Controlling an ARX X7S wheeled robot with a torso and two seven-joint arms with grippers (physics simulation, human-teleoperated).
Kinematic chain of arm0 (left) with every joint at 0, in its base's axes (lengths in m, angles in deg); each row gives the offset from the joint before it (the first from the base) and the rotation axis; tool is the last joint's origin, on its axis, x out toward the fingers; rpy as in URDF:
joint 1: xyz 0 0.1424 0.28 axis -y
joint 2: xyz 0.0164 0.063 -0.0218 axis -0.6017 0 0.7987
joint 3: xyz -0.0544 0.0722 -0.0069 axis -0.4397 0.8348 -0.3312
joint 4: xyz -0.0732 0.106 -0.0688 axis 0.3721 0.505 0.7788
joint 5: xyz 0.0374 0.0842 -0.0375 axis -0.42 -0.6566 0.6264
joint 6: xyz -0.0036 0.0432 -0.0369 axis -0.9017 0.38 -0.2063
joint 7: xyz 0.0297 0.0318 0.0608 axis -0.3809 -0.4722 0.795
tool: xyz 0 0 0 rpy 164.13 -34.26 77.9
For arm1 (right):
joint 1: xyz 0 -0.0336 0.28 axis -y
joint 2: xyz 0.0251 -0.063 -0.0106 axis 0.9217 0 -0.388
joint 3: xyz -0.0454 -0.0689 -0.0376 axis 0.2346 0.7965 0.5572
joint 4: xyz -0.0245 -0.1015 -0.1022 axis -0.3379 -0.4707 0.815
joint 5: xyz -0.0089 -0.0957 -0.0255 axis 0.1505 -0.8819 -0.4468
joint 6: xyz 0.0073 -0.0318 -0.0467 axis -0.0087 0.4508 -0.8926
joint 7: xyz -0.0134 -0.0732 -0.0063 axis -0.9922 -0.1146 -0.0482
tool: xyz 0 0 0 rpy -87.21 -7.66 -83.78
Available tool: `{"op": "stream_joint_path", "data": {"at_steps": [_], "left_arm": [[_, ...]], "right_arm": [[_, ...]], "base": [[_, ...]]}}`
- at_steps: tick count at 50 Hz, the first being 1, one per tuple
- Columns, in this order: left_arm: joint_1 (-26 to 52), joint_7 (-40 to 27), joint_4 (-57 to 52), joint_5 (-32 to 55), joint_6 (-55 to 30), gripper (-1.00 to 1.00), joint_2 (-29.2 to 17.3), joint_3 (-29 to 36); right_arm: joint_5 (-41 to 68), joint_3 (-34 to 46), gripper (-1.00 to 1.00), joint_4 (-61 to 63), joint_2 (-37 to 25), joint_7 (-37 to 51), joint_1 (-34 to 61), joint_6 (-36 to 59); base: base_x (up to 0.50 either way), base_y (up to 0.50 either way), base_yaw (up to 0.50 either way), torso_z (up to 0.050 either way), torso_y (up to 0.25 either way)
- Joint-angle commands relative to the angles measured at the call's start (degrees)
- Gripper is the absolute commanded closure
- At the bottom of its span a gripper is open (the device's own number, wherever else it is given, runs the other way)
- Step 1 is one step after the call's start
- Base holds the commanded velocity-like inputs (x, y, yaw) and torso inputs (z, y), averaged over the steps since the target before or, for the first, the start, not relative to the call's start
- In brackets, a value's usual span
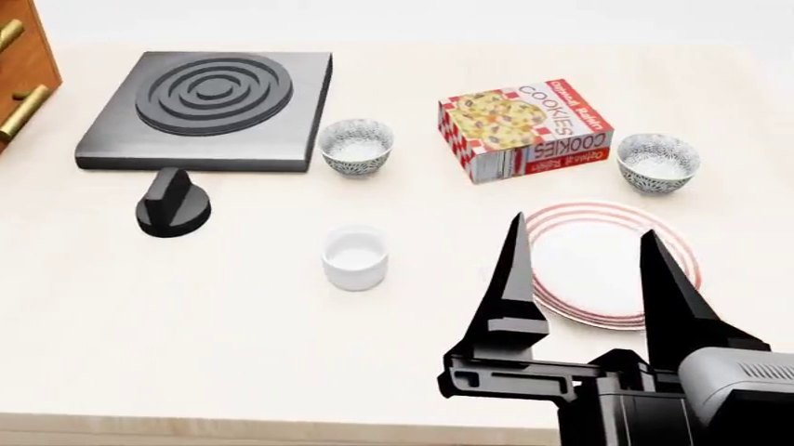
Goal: Pick the akita bowl next to the plate and place it on the plate.
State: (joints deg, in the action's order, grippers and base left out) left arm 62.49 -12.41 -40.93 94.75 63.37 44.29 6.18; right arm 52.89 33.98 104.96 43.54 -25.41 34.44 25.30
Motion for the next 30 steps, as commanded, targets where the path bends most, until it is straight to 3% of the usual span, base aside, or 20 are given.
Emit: {"op": "stream_joint_path", "data": {"at_steps": [1, 30], "left_arm": [[-0.1, -0.3, 0.2, 0.1, 0.3, -1.00, -0.2, 0.2], [-0.1, -0.7, 0.6, 0.6, 0.9, -1.00, -0.6, 0.7]], "right_arm": [[0.4, 0.2, -1.00, -0.1, -0.6, 0.4, -0.1, -0.5], [1.8, 1.5, -1.00, -0.8, -2.8, 2.6, -0.3, -2.1]], "base": [[0.00, -0.25, 0.00, 0.000, 0.000], [0.00, -0.25, 0.00, 0.000, 0.000]]}}
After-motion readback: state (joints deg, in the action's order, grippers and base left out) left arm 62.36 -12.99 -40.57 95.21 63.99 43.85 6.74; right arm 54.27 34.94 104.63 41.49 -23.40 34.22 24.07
